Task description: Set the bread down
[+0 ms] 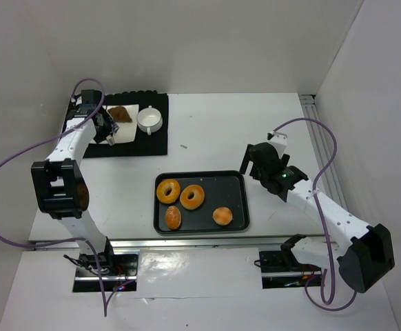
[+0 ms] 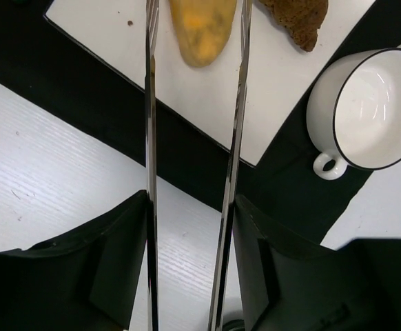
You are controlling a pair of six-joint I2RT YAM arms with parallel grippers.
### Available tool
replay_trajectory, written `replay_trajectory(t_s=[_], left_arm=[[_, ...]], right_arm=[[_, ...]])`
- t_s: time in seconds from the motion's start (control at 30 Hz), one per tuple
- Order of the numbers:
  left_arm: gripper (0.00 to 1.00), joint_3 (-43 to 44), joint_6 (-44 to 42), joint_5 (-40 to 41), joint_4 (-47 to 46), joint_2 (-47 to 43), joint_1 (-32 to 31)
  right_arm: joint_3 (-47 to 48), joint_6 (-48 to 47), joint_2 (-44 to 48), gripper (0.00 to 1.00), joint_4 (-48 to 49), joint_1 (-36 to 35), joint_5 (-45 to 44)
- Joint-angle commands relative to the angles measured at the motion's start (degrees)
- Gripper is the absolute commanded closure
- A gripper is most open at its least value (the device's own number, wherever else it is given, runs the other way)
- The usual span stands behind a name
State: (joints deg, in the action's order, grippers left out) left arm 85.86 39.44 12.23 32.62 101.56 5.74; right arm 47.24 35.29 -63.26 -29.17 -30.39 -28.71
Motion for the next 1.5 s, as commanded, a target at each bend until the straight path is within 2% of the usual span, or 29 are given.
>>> replay_trajectory(t_s=[0.0,0.1,0.3,0.4,0.47,0.6,0.7,0.83,0.97,1.13,1.27,1.3,1.47], left_arm=[[0.38,2.7,0.5,-0.6,-0.9,0.0,-0.4],[0.37,2.7,0.5,-0.1,-0.4,-0.6,-0.9],[0.37,4.3,-1.2,3.8,1.5,-7.8,-3.5],[0.38,4.3,-5.1,4.4,0.7,-11.2,-5.7],[0.39,5.5,-10.7,2.8,0.1,-12.0,-9.8],[0.44,12.7,-13.8,-0.9,3.8,-3.8,-18.0],[0.44,18.2,-14.3,-0.9,2.2,3.5,-26.2],[0.44,25.2,-14.3,-1.2,2.2,14.5,-29.4],[0.44,34.4,-14.3,-1.7,1.0,23.8,-30.0],[0.41,37.2,-14.3,-2.9,-1.8,29.9,-30.5],[0.38,40.5,-14.9,-4.1,-0.5,35.1,-30.5],[0.33,41.4,-15.5,-5.3,-0.5,36.8,-30.5],[0.18,43.2,-16.1,-7.2,1.3,38.1,-30.5]], right_arm=[[1.3,0.1,0.0,0.01,1.6,-0.5,-1.3],[1.3,0.1,0.5,0.01,1.6,-0.5,-1.3],[1.3,0.1,1.0,0.01,1.0,-0.5,-1.8],[1.3,0.1,1.6,0.01,1.0,-0.5,-1.8],[0.7,0.7,1.6,0.01,1.0,-0.5,-1.8],[0.7,0.7,1.6,0.01,1.5,-0.5,-1.2],[2.1,0.7,1.0,0.01,0.7,-0.5,-1.2],[2.7,0.1,1.6,0.01,-0.7,-0.5,-3.3],[2.2,0.1,2.7,0.01,-1.4,-0.5,-4.2],[2.2,0.9,1.5,0.01,-2.7,-0.5,-4.7],[2.2,0.9,0.4,0.01,-2.7,-0.5,-5.3],[2.2,0.9,0.4,0.01,-2.7,-0.5,-5.3],[2.7,0.4,-0.1,0.01,-2.2,-0.5,-5.3]])
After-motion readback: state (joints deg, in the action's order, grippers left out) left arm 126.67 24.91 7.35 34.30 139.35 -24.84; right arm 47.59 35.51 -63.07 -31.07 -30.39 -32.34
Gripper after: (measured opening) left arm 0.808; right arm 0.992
